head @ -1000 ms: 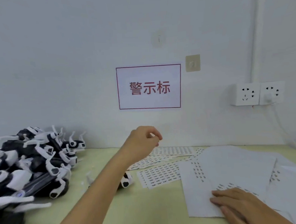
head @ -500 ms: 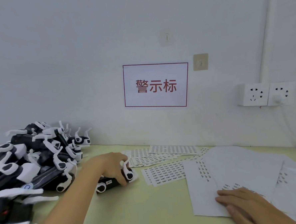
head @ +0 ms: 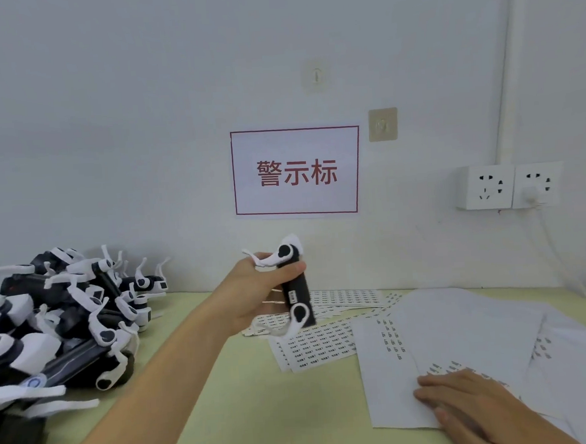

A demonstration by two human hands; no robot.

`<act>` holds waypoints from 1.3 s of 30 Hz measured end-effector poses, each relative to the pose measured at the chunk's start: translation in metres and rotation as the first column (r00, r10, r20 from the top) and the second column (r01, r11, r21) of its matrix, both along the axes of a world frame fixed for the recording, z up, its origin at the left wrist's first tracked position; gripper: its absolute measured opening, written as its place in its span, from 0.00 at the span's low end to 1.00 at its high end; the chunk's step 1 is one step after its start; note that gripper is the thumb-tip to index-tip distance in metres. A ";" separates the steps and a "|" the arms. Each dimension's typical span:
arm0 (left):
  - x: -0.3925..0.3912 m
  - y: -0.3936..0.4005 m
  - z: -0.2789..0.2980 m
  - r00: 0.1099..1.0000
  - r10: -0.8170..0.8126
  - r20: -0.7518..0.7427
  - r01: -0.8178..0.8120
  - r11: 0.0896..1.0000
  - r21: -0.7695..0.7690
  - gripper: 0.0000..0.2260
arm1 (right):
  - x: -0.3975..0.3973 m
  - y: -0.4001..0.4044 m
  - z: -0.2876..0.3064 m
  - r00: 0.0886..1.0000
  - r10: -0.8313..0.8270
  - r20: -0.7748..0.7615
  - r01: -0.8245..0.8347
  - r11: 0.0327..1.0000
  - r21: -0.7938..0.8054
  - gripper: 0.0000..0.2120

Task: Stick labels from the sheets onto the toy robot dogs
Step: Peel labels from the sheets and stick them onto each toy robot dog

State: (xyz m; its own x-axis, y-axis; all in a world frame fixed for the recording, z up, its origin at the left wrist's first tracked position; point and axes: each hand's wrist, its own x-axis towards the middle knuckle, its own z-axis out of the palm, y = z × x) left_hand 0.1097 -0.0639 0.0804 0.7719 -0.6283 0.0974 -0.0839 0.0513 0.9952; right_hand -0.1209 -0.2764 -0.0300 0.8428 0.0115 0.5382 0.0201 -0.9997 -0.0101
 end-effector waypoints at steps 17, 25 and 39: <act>-0.133 -0.081 -0.060 0.939 -0.123 -0.321 0.052 0.974 -0.221 0.16 | -0.012 0.018 0.012 0.979 0.095 0.182 -0.205 0.413 0.887 0.19; -0.132 -0.080 -0.061 0.982 -0.071 -0.177 0.062 0.996 -0.056 0.17 | -0.017 0.012 0.023 0.946 0.019 0.323 -0.309 0.353 0.883 0.07; -0.102 -0.063 -0.052 0.685 -0.190 0.704 -0.013 0.962 0.273 0.29 | -0.017 0.000 0.020 0.980 0.034 0.197 -0.195 0.370 0.908 0.10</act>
